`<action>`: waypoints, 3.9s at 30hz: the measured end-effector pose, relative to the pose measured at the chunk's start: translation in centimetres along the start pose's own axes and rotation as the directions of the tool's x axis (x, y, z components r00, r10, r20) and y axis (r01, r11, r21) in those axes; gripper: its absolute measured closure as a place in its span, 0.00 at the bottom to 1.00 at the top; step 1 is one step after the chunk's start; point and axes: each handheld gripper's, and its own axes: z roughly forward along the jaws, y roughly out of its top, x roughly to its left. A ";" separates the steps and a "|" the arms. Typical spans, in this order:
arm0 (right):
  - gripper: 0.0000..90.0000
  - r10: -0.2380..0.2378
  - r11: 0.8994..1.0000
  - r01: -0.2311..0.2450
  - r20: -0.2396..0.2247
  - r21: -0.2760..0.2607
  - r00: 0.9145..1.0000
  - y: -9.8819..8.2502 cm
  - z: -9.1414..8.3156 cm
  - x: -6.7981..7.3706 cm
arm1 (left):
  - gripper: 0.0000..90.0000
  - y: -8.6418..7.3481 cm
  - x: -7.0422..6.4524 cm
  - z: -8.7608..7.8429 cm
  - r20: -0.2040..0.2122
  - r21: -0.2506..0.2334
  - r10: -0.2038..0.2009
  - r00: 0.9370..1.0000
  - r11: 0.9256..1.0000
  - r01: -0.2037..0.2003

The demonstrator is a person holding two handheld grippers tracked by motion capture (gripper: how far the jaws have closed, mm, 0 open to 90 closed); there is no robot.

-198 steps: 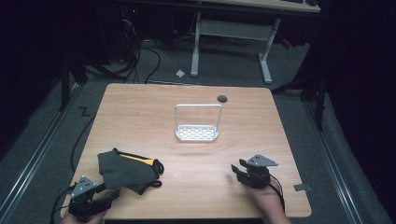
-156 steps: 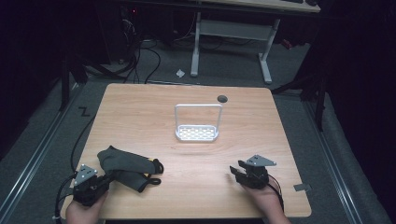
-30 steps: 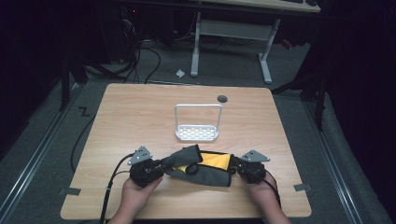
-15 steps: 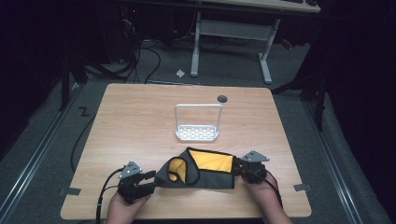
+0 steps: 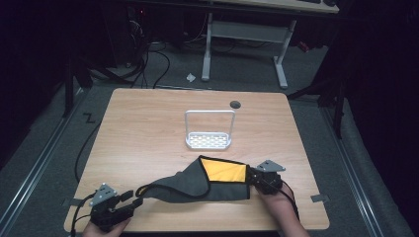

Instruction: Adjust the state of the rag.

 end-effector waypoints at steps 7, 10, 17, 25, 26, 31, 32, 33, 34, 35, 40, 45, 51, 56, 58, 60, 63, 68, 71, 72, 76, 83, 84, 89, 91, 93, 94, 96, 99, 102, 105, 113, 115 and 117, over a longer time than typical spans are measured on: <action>0.92 0.001 1.000 -0.001 0.001 0.000 1.000 0.0 0.1 0.0 | 0.59 0.4 1.1 -1.4 0.005 -0.073 -0.052 0.999 0.996 0.053; 0.92 -0.002 1.000 0.002 0.004 -0.001 1.000 0.0 0.1 0.1 | 0.59 1.2 0.7 -1.0 0.028 -0.084 -0.038 0.999 0.996 0.040; 0.91 0.000 1.000 0.000 0.002 -0.002 1.000 0.0 0.1 0.1 | 0.61 4.9 -2.3 0.3 0.106 -0.113 0.045 0.993 0.993 -0.033; 0.91 0.002 1.000 -0.002 -0.002 -0.002 1.000 0.0 0.0 0.1 | 0.52 7.4 -7.4 5.5 0.135 0.017 0.243 0.961 0.969 -0.247; 0.91 0.002 1.000 -0.002 -0.002 -0.002 1.000 -0.1 0.0 0.1 | 0.52 7.1 -7.5 6.5 0.131 0.061 0.257 0.958 0.962 -0.266; 0.91 0.002 1.000 -0.002 -0.007 -0.005 1.000 -0.1 0.0 0.1 | 0.92 5.5 -6.4 8.4 0.115 0.138 0.270 0.956 0.949 -0.284; 0.91 -0.001 1.000 0.001 -0.008 -0.006 1.000 -0.1 0.0 0.1 | 0.93 5.5 -6.1 8.2 0.115 0.117 0.259 0.959 0.955 -0.272; 0.91 -0.002 1.000 0.002 -0.009 -0.006 1.000 -0.1 0.0 0.1 | 0.94 5.7 -5.8 7.8 0.111 0.095 0.242 0.964 0.963 -0.253; 0.91 -0.002 1.000 0.002 -0.009 -0.006 1.000 -0.1 0.0 0.1 | 0.94 5.8 -5.2 7.4 0.107 0.074 0.217 0.970 0.971 -0.226; 0.91 -0.002 1.000 0.002 -0.009 -0.005 1.000 -0.1 0.0 0.1 | 0.94 6.0 -4.5 7.1 0.108 0.058 0.185 0.977 0.980 -0.192; 0.92 0.006 1.000 -0.006 -0.003 0.005 1.000 0.1 0.1 -0.2 | 0.94 5.5 -0.4 7.4 0.124 0.058 0.033 0.992 0.997 -0.041; 0.92 -0.008 1.000 0.008 0.022 0.009 1.000 0.5 0.5 -0.3 | 0.86 4.6 0.5 8.8 0.107 0.116 0.001 0.994 0.993 -0.013; 0.82 0.004 1.000 -0.004 0.030 0.001 1.000 0.5 0.4 -0.5 | 0.61 5.2 -0.1 6.0 0.044 0.021 0.028 0.999 0.999 -0.029; 0.79 0.013 0.999 -0.012 0.031 -0.031 0.999 0.6 -0.6 -0.5 | 0.59 6.2 -3.4 4.6 0.080 -0.044 0.120 0.990 0.992 -0.116; 0.78 0.016 0.999 -0.014 0.033 -0.045 0.999 0.6 -1.2 -0.4 | 0.58 6.2 -5.2 5.7 0.124 -0.017 0.160 0.979 0.987 -0.159; 0.77 0.014 0.998 -0.011 0.040 -0.064 0.999 0.6 -1.9 -0.1 | 0.57 6.1 -6.9 7.3 0.163 0.023 0.194 0.967 0.979 -0.201; 0.76 0.014 0.995 -0.013 0.014 -0.096 1.000 0.7 -3.0 0.6 | 0.52 5.6 -8.9 9.9 0.166 0.086 0.268 0.949 0.955 -0.284; 0.67 -0.014 0.996 0.004 -0.105 -0.094 0.994 0.5 -3.7 3.3 | 0.49 5.2 -10.2 12.8 0.120 0.176 0.349 0.929 0.914 -0.366; 0.64 -0.027 0.999 0.023 -0.090 -0.043 0.996 0.2 -3.0 4.2 | 0.67 5.6 -10.0 12.9 0.095 0.180 0.338 0.936 0.919 -0.350; 0.64 -0.014 1.000 0.011 -0.089 -0.025 0.996 0.1 -2.8 4.1 | 0.77 5.8 -9.8 12.8 0.091 0.183 0.336 0.937 0.920 -0.348; 0.64 0.025 1.000 -0.024 -0.083 0.013 0.996 -0.4 -2.5 3.4 | 0.92 6.6 -9.1 12.3 0.088 0.167 0.322 0.943 0.928 -0.332; 0.64 0.021 0.999 -0.019 -0.058 0.041 0.998 -0.7 -1.9 2.8 | 0.93 10.3 -4.4 11.3 0.028 0.090 0.195 0.980 0.976 -0.197; 0.64 0.022 0.999 -0.020 -0.057 0.041 0.998 -0.7 -1.9 2.7 | 0.93 10.7 -2.9 11.5 0.019 0.081 0.155 0.988 0.984 -0.156; 0.64 0.037 0.999 -0.036 -0.039 0.040 0.999 -0.8 -1.6 1.8 | 0.92 10.8 2.1 13.6 -0.061 0.110 0.047 0.997 0.993 -0.040; 0.64 0.044 0.998 -0.043 -0.030 0.041 0.999 -0.7 -1.4 1.3 | 0.92 10.5 3.2 14.4 -0.072 0.113 0.020 0.997 0.994 -0.012; 0.64 0.050 0.998 -0.050 -0.016 0.034 0.999 -0.5 -0.9 0.4 | 0.92 10.2 3.8 14.9 -0.065 0.110 -0.009 0.998 0.994 0.016; 0.64 0.066 0.997 -0.065 -0.022 0.032 0.998 -0.4 -0.7 0.0 | 0.91 10.2 3.9 15.0 -0.062 0.104 -0.014 0.998 0.994 0.021; 0.63 0.089 0.996 -0.088 -0.034 0.032 0.995 -0.2 -0.5 -0.4 | 0.87 10.3 3.9 14.7 -0.054 0.087 -0.021 0.998 0.996 0.025; 0.62 0.080 0.997 -0.080 -0.031 0.012 0.996 -0.2 -1.0 -0.4 | 0.68 10.3 3.6 13.4 -0.047 0.065 -0.008 0.999 0.998 0.012; 0.61 0.085 0.996 -0.086 -0.017 -0.025 0.996 -0.1 -2.2 -0.7 | 0.60 9.9 3.1 11.4 -0.053 0.038 0.022 0.998 0.999 -0.020; 0.62 0.098 0.994 -0.099 -0.007 -0.043 0.995 -0.3 -2.9 -1.2 | 0.57 9.1 2.9 9.5 -0.048 0.028 0.015 0.999 1.000 -0.014; 0.62 0.140 0.989 -0.140 -0.003 -0.046 0.990 -0.6 -3.5 -1.5 | 0.59 5.2 0.9 5.5 0.031 0.025 -0.031 0.999 0.999 0.030; 0.60 0.143 0.989 -0.144 -0.025 -0.040 0.989 -0.5 -3.1 -1.2 | 0.60 4.2 0.4 4.8 0.066 0.017 -0.068 0.996 0.998 0.067; 0.60 0.139 0.990 -0.140 -0.036 -0.029 0.990 -0.3 -2.5 -0.7 | 0.63 3.5 -0.1 4.7 0.078 0.036 -0.079 0.994 0.996 0.076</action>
